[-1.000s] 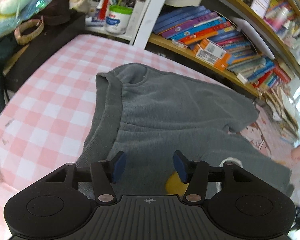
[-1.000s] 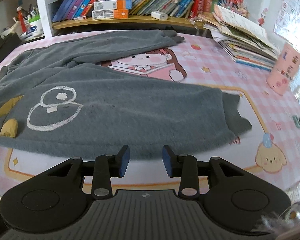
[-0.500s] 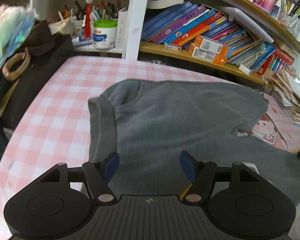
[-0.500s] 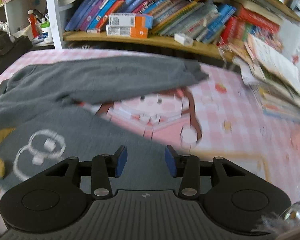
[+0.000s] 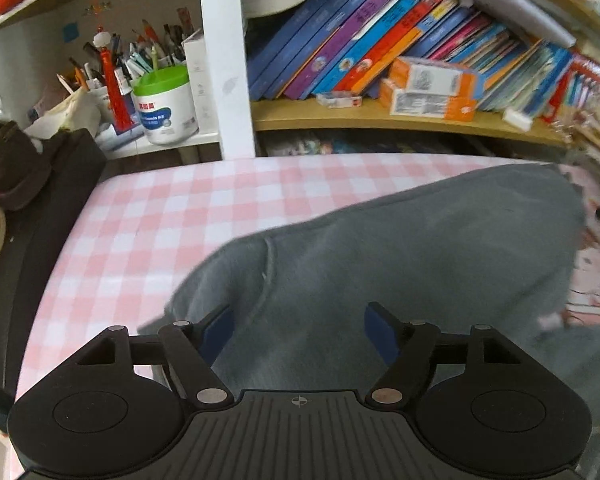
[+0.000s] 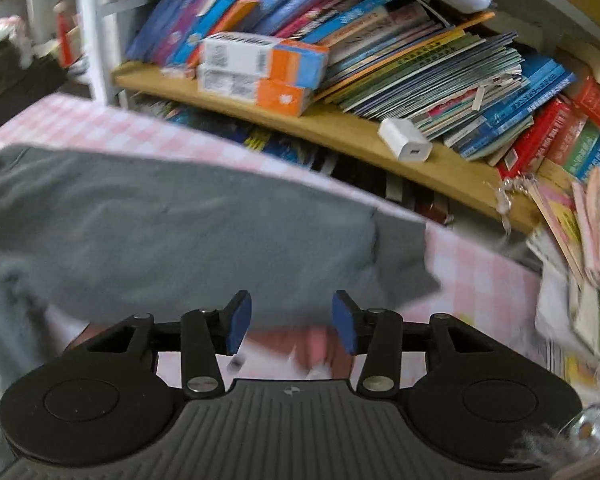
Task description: Fold clothes
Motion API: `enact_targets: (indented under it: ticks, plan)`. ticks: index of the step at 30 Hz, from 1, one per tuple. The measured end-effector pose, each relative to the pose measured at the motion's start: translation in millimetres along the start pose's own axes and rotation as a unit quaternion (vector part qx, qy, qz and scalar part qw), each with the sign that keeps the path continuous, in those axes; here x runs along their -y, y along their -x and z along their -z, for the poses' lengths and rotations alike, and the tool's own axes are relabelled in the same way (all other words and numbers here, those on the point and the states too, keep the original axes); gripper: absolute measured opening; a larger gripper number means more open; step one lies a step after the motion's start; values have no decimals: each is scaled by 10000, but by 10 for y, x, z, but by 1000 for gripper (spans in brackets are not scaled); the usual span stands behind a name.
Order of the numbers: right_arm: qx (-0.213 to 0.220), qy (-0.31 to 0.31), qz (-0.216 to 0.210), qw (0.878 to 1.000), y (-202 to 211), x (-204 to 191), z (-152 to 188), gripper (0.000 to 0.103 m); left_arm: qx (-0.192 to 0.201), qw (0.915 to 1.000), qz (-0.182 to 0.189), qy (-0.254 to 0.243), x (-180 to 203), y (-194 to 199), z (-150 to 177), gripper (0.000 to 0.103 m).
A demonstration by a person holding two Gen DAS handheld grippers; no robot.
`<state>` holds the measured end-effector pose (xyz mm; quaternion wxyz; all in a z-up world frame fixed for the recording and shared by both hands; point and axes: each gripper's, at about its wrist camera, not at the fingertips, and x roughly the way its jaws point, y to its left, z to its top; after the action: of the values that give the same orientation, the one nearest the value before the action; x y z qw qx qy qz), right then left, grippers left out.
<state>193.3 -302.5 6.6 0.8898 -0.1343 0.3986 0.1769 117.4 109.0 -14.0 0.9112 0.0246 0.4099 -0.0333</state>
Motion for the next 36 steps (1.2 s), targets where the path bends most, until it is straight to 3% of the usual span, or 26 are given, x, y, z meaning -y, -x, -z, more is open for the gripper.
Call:
enact_targets:
  ticks: [8, 13, 17, 24, 32, 36]
  plan:
    - [-25, 83, -42, 10000, -584, 355, -498, 43, -147, 9984, -186, -507, 47, -404, -250, 73]
    - [-280, 642, -287, 9971, -858, 402, -675, 47, -167, 9979, -79, -625, 37, -499, -360, 73]
    - [-386, 847, -266, 9953, -1025, 426, -681, 47, -196, 9984, -77, -534, -33, -592, -416, 73]
    - [-495, 666, -314, 9961, -1194, 578, -622, 49, -369, 9988, -94, -317, -165, -795, -445, 73]
    - [-435, 400, -462, 9972, -1235, 724, -609, 65, -492, 9986, 91, -162, -233, -944, -470, 73]
    - [-453, 117, -617, 9970, -1270, 818, -600, 67, -623, 9977, 276, 31, -306, -962, -472, 73]
